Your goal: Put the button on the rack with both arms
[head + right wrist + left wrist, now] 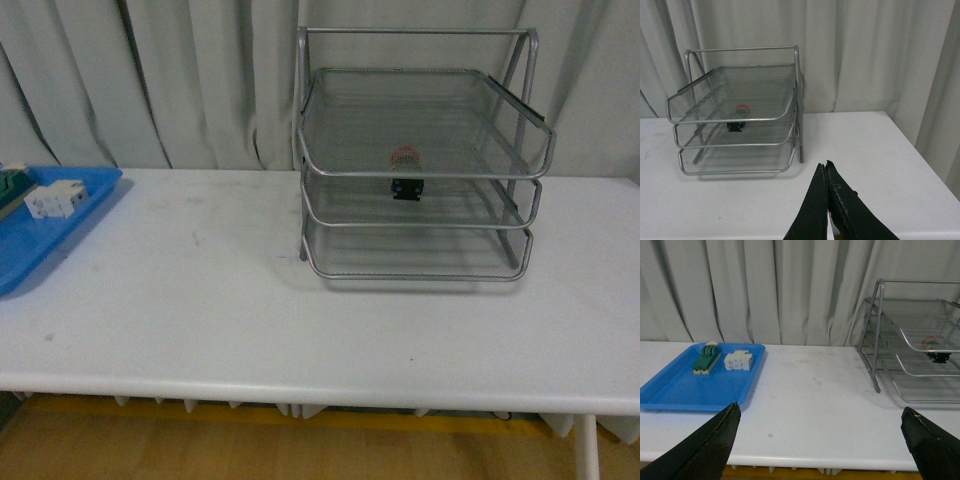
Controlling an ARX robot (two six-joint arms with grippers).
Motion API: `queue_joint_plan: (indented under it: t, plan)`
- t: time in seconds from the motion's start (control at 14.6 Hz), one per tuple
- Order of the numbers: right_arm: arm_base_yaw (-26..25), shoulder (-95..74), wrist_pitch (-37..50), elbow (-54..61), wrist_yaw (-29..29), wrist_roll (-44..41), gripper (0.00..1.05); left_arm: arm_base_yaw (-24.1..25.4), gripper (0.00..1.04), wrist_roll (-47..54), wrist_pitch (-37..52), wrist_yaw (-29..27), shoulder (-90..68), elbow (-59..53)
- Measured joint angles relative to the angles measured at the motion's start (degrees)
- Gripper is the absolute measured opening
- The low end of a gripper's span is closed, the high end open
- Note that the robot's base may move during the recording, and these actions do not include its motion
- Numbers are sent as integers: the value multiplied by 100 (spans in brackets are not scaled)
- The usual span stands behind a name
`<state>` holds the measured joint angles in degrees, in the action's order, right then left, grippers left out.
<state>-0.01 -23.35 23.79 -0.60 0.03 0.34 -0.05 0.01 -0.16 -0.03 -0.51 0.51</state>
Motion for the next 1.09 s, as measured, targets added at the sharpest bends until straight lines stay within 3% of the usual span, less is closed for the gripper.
queue_joint_plan:
  t: [0.68,0.82,1.09]
  plan:
    - [0,1344,-1386,0,-2,0,2,0,98,2,0,2,0,0]
    - [0,2299,-2369,-4,-2,0,2,0,98,2,-2,-2,0,0]
    - [0,2312,-2398,-4,-2,0,2,0,98,2,0,2,0,0]
